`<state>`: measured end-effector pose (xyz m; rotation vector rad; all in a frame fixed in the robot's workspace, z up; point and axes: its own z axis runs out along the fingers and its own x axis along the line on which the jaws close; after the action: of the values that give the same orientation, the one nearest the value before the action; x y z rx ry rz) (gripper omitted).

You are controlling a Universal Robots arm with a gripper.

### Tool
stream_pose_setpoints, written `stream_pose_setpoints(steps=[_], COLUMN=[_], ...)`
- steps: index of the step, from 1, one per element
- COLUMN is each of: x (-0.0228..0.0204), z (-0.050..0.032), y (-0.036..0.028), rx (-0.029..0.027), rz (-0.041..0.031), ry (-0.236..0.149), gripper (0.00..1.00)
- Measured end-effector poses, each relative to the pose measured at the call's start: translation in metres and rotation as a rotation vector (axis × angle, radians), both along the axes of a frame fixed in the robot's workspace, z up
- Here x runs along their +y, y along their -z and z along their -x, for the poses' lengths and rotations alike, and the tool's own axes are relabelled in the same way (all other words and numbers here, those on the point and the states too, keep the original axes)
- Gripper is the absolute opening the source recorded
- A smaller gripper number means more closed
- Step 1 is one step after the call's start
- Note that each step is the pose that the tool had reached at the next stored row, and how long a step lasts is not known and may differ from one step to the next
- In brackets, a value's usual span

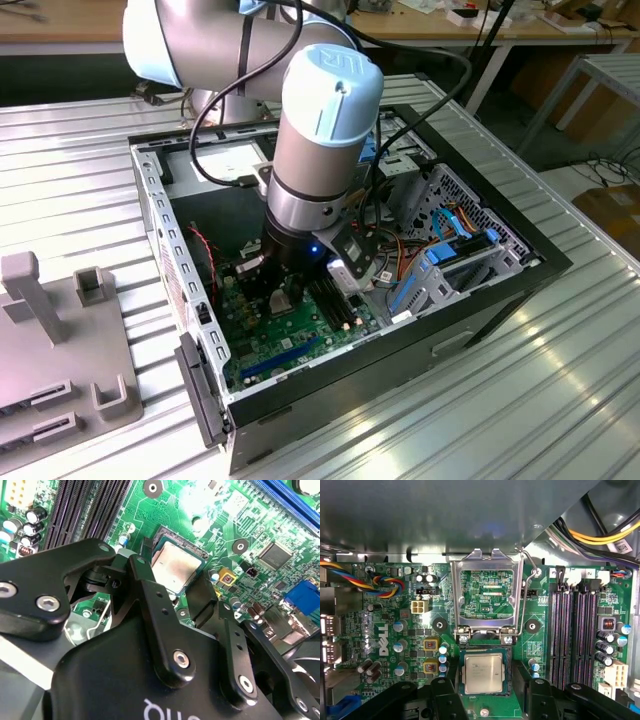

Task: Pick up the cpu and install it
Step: 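Place the cpu into insertion slot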

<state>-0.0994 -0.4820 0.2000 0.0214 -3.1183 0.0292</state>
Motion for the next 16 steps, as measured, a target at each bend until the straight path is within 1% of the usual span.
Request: stream_pose_setpoints(steps=[3, 16], x=[0.0001, 0.0002], z=[0.0008, 0.0011], y=[0.0002, 0.0002], rx=[-0.0002, -0.0001], rz=[-0.0034, -0.0038], ry=[0.0, 0.0], gripper=[0.54, 0.54])
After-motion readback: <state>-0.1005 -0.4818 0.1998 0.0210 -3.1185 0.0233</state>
